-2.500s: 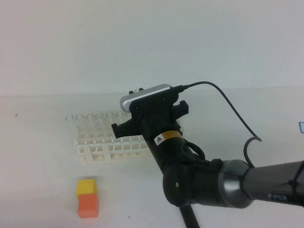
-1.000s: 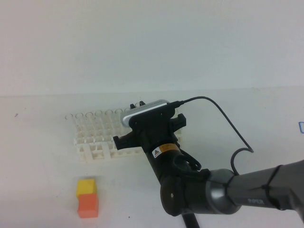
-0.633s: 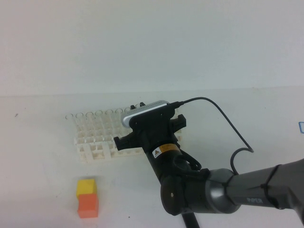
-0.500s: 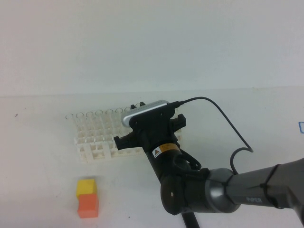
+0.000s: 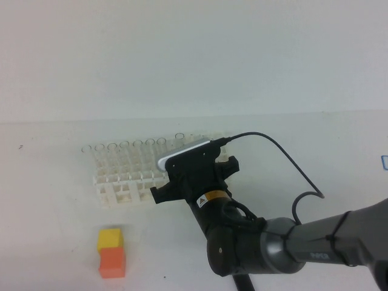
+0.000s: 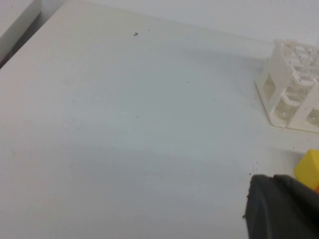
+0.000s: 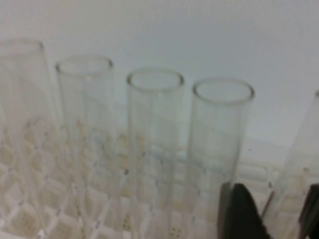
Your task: Place the test tubes
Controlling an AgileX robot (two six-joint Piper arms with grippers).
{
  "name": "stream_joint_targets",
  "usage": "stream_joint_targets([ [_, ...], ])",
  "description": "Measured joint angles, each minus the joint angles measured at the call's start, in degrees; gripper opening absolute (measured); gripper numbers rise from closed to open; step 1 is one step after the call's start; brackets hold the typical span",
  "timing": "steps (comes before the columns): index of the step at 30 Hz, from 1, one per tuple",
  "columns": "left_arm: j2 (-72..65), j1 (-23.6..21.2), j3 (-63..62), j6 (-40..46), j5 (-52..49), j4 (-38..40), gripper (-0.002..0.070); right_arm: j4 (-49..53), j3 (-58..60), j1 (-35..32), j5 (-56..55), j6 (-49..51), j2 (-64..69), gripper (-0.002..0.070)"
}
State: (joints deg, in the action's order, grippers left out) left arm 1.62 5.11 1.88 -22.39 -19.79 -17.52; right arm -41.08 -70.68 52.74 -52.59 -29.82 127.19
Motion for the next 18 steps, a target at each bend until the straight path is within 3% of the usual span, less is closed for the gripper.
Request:
stream_joint_targets([
  [2, 0.0, 0.0, 0.0, 0.0, 0.0, 0.0, -0.0001, -0.6, 0.2, 0.0, 0.2, 0.0, 0.4, 0.0321],
  [5, 0.0, 0.0, 0.0, 0.0, 0.0, 0.0, -0.0001, -1.0, 0.2, 0.0, 1.1, -0.1, 0.1, 0.036],
  [18, 0.1, 0.0, 0.0, 0.0, 0.0, 0.0, -0.0001, -0.5, 0.5, 0.0, 2.9, -3.2, -8.9, 0.0376],
])
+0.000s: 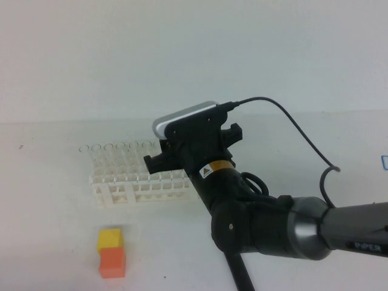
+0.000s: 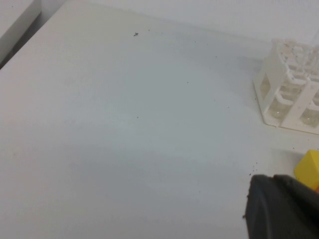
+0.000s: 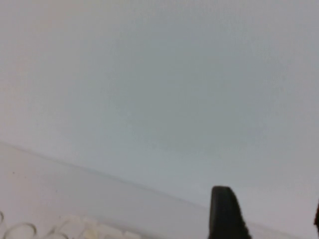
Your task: Place the test tubes
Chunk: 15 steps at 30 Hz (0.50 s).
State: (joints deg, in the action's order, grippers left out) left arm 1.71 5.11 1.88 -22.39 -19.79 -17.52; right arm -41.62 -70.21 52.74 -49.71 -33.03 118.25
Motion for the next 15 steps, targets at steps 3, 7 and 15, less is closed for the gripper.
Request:
stream_joint_targets([
  [3, 0.0, 0.0, 0.0, 0.0, 0.0, 0.0, -0.0001, 0.2, 0.0, 0.0, 0.0, -1.9, -2.1, 0.0375],
  [7, 0.0, 0.0, 0.0, 0.0, 0.0, 0.0, -0.0001, -1.1, 0.0, 0.0, -0.2, -4.9, -3.6, 0.0332],
  [15, -0.2, 0.0, 0.0, 0.0, 0.0, 0.0, -0.0001, -8.3, 1.3, -0.6, -1.8, -9.7, -3.7, 0.004],
])
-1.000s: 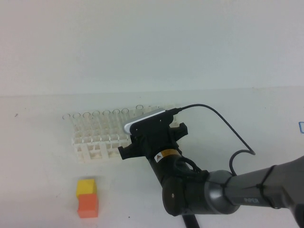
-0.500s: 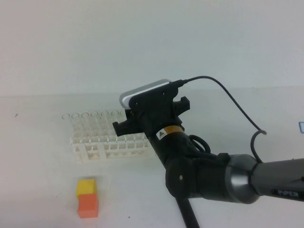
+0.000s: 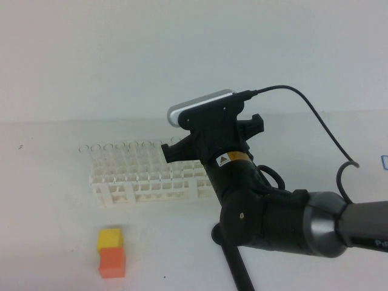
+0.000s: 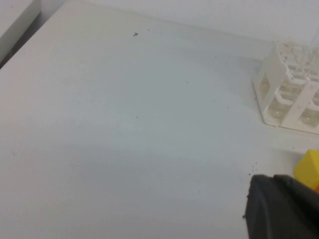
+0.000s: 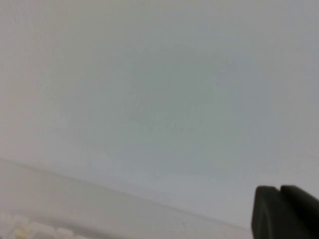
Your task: Place the test tubes
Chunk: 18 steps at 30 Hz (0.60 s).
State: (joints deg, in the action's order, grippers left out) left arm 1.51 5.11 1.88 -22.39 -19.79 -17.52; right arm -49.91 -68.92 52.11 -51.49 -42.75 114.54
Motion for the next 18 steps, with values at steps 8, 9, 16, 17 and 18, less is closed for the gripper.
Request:
stream_joint_targets([
  [8, 0.0, 0.2, 0.0, 0.0, 0.0, 0.0, -0.0001, -2.1, 0.9, 0.0, 1.4, -2.0, 1.3, 0.0001],
  [9, 0.0, 0.2, 0.0, 0.0, 0.0, 0.0, -0.0001, -2.3, 0.9, 0.0, 1.8, -2.0, 1.7, 0.0001],
  [16, 0.0, 0.2, 0.0, 0.0, 0.0, 0.0, -0.0001, -3.3, 0.9, 0.0, 3.7, -2.0, 3.8, -0.0001],
  [17, 0.0, 0.2, 0.0, 0.0, 0.0, 0.0, -0.0001, -3.3, 0.9, 0.1, 3.7, -2.0, 3.9, -0.0001],
  [18, 0.0, 0.2, 0.0, 0.0, 0.0, 0.0, -0.0001, -3.3, 0.9, 0.1, 3.8, -2.0, 3.9, -0.0001],
])
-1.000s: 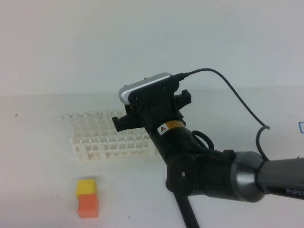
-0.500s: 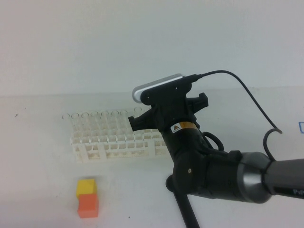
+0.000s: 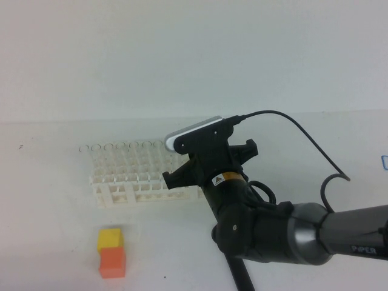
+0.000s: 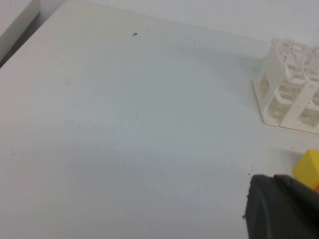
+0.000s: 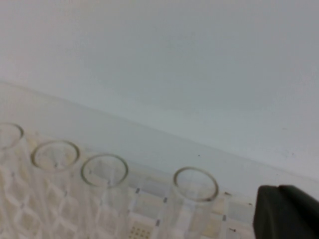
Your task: Place the test tubes
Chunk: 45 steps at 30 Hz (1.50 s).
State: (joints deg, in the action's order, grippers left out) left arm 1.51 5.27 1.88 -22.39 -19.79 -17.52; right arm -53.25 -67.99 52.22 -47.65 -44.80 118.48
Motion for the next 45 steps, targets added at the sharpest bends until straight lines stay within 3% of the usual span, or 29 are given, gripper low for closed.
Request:
stream_joint_targets([
  [18, 0.0, 0.0, 0.0, 0.0, 0.0, 0.0, -0.0001, 0.6, -4.7, 1.9, 3.0, 0.5, 2.3, -0.0001],
  [29, 0.0, 0.0, 0.0, 0.0, 0.0, 0.0, -0.0001, -1.8, -4.9, 1.4, -2.7, -5.3, -0.7, -0.0001],
  [36, 0.0, 0.0, 0.0, 0.0, 0.0, 0.0, -0.0001, 14.7, -4.9, 1.1, -10.4, -5.5, -12.2, -0.0001],
  [45, 0.0, 0.0, 0.0, 0.0, 0.0, 0.0, -0.0001, 31.1, -4.9, -2.8, -3.8, -5.5, -28.6, -0.0001],
])
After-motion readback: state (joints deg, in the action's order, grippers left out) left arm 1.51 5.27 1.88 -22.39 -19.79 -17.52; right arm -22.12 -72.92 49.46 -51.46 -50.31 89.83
